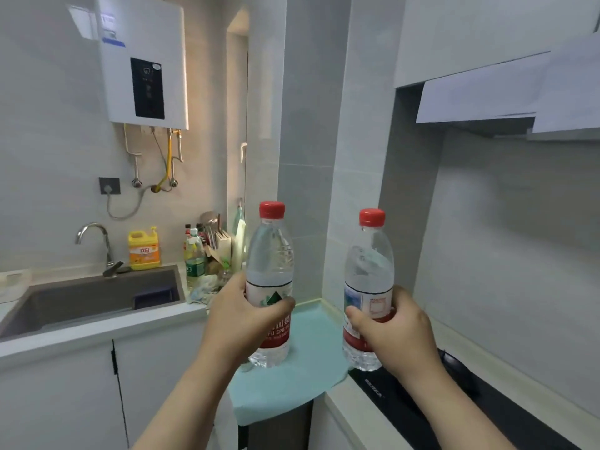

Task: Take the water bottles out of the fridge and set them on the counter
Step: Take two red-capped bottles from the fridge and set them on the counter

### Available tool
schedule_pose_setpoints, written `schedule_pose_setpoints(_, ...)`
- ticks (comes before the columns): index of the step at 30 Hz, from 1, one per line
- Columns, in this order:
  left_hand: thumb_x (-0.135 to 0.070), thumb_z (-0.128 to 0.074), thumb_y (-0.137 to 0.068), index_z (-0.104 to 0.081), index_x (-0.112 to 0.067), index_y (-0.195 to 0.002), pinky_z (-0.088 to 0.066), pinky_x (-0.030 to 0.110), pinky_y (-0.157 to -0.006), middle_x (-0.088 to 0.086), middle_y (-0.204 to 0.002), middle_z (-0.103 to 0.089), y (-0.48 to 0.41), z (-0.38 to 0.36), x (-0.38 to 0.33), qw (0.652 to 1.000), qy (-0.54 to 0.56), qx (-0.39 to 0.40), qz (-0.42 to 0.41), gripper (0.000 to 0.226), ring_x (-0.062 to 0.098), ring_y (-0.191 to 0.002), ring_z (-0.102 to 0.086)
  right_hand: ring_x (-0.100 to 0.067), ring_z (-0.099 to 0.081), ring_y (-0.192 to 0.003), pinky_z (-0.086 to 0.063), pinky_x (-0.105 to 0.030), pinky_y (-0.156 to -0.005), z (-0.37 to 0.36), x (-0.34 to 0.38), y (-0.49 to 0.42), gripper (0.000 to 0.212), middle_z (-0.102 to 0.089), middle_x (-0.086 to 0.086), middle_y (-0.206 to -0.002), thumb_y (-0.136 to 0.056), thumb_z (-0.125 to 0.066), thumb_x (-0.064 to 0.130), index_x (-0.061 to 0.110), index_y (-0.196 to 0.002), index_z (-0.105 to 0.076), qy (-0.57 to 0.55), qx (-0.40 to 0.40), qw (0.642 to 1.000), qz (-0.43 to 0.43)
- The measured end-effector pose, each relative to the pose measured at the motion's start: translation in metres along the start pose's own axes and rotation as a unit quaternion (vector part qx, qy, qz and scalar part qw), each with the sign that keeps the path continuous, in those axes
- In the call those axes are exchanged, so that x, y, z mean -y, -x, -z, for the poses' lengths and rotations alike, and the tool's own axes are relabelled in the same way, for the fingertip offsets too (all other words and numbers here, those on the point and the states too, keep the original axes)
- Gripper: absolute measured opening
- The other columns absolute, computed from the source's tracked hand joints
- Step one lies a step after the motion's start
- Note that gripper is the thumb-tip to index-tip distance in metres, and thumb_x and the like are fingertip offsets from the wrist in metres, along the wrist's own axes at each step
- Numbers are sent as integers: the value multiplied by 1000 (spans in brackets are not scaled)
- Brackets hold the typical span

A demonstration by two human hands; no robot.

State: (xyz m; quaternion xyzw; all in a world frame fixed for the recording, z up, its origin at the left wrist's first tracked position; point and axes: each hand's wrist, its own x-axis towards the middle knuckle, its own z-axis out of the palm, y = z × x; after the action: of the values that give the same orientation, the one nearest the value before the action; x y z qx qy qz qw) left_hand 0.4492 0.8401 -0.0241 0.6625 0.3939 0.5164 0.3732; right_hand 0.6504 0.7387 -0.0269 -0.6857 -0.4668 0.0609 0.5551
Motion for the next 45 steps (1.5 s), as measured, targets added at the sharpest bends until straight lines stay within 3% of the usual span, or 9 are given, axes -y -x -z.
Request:
schedule_pose_setpoints(10,-22,-86,-62,-65,-27,-97,-52,26,-65,-6,-86,-74,-98,-88,54,998,28,30,50,41,9,-81,-70,-4,-66,-78,-55,-30,-69,-33,-68,-106,30,-69,12,-83,-69,-81,35,28,-89,-59,19,7,998,-57)
schedule_pose_setpoints(17,-27,-86,-56,-67,-27,-92,-55,31,-68,-5,-82,-75,-169,-159,97,996,24,-5,82,41,13,-79,-71,-4,-66,-81,-56,-31,-72,-58,-137,-197,32,-68,15,-86,-68,-81,34,31,-92,-59,0,50,996,-68)
schedule_pose_setpoints(23,-17,-87,-58,-67,-25,-88,-58,35,-69,-7,-78,-75,-225,-229,144,989,26,-63,129,37,14,-77,-72,0,-64,-73,-46,-14,-48,-83,-201,-281,32,-68,13,-83,-70,-82,29,23,-93,-61,-13,96,992,-80)
schedule_pose_setpoints(25,-12,-87,-59,-67,-25,-85,-57,32,-68,-7,-77,-75,-239,-249,161,987,25,-75,143,35,13,-76,-72,1,-64,-72,-49,-16,-54,-95,-222,-302,33,-68,13,-82,-69,-82,30,23,-92,-61,-7,107,991,-84)
schedule_pose_setpoints(28,-10,-88,-61,-67,-23,-91,-53,27,-65,-5,-84,-75,-256,-273,189,983,22,-76,168,38,13,-80,-71,-4,-66,-77,-57,-31,-69,-119,-253,-326,38,-70,13,-83,-62,-81,40,26,-91,-61,-2,123,987,-103)
schedule_pose_setpoints(32,-12,-88,-60,-66,-25,-91,-53,30,-69,-7,-86,-73,-283,-299,229,977,16,-83,197,40,13,-81,-70,-9,-67,-79,-57,-33,-71,-154,-287,-352,44,-71,12,-84,-56,-78,48,27,-91,-62,16,141,983,-116)
schedule_pose_setpoints(36,-9,-85,-62,-66,-22,-89,-49,24,-61,-7,-81,-73,-305,-324,274,966,17,-109,233,35,12,-77,-69,-11,-64,-78,-47,-22,-61,-194,-325,-376,43,-67,12,-85,-61,-83,38,26,-96,-61,39,171,976,-132)
schedule_pose_setpoints(41,4,-77,-68,-57,-18,-78,-48,15,-45,-4,-66,-63,-316,-353,327,948,43,-152,277,31,1,-48,-59,-17,-65,-87,-51,-29,-73,-244,-374,-391,47,-67,8,-92,-61,-83,36,23,-100,-60,46,193,966,-165)
schedule_pose_setpoints(45,-13,-75,-58,-56,-23,-72,-57,47,-59,8,-70,-68,-320,-364,375,928,34,-209,307,26,26,-59,-63,-14,-64,-81,-48,-25,-63,-274,-405,-396,44,-65,11,-88,-62,-82,33,24,-98,-59,54,220,958,-177)
